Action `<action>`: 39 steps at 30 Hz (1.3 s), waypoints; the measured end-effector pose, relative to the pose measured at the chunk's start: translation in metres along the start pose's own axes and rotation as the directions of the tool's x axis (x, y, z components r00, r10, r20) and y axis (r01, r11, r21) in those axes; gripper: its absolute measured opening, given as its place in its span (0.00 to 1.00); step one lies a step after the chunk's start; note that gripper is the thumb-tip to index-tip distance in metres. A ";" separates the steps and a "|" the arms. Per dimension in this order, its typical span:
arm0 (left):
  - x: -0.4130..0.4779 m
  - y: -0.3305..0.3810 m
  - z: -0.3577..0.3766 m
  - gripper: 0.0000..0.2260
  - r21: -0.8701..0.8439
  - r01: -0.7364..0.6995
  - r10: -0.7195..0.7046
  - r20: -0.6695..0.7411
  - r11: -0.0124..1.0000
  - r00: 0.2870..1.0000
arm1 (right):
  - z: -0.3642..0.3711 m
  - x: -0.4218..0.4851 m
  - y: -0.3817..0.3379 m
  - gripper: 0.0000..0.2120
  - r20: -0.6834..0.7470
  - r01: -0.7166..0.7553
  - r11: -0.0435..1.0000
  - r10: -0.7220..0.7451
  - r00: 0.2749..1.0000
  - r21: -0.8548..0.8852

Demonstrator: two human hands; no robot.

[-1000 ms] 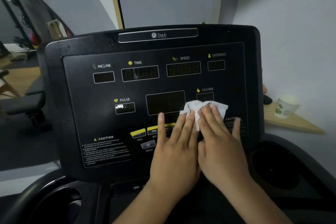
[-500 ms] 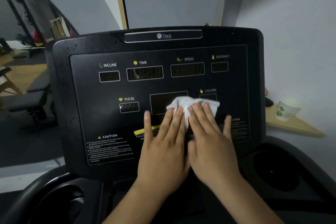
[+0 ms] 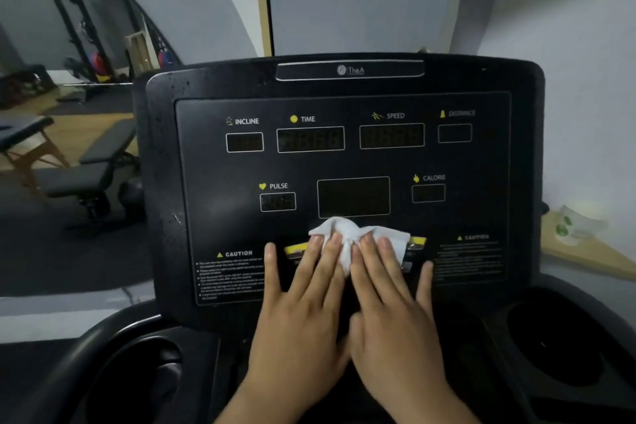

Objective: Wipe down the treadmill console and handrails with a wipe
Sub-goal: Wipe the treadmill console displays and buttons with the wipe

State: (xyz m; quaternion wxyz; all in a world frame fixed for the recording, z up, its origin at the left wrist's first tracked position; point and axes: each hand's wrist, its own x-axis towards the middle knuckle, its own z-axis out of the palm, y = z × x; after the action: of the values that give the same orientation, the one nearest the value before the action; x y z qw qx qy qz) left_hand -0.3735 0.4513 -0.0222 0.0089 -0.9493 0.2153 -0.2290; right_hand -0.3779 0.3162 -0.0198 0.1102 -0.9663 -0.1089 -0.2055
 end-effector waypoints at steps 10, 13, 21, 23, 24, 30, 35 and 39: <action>-0.008 -0.014 -0.004 0.30 -0.022 0.061 -0.061 -0.008 0.998 0.998 | 0.006 0.007 -0.016 0.33 -0.038 0.030 1.000 -0.030 0.999 0.006; -0.009 -0.024 -0.005 0.30 0.009 0.063 -0.063 -0.009 0.998 0.998 | 0.006 0.011 -0.020 0.32 -0.037 0.067 0.998 -0.066 0.997 0.010; -0.019 -0.030 -0.009 0.31 -0.014 0.104 -0.105 -0.023 0.994 0.994 | 0.009 0.013 -0.035 0.33 -0.030 0.084 0.997 -0.084 0.996 -0.002; -0.025 -0.032 -0.007 0.31 0.007 0.104 -0.104 0.003 0.995 0.995 | 0.009 0.010 -0.038 0.33 -0.002 0.098 0.995 -0.098 0.995 -0.005; -0.022 -0.035 -0.009 0.30 0.032 0.115 -0.115 0.004 0.993 0.993 | 0.007 0.016 -0.040 0.32 -0.002 0.112 0.994 -0.112 0.994 -0.013; -0.017 -0.042 -0.014 0.30 0.019 0.199 -0.199 -0.016 0.980 0.980 | 0.003 0.034 -0.054 0.32 -0.012 0.121 0.992 -0.122 0.992 -0.026; -0.032 -0.051 -0.014 0.31 0.028 0.184 -0.185 0.013 0.982 0.983 | 0.006 0.026 -0.062 0.32 0.048 0.180 0.984 -0.180 0.983 -0.012; -0.013 -0.070 -0.033 0.30 0.050 0.263 -0.262 -0.018 0.963 0.965 | -0.009 0.061 -0.077 0.33 0.054 0.197 0.979 -0.195 0.979 -0.048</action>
State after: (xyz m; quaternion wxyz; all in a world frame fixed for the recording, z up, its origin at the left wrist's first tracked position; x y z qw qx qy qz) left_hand -0.3704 0.5229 0.0095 0.0022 -0.9676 0.0815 -0.2388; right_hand -0.3463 0.3970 0.0264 0.0610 -0.9583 -0.2008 -0.1942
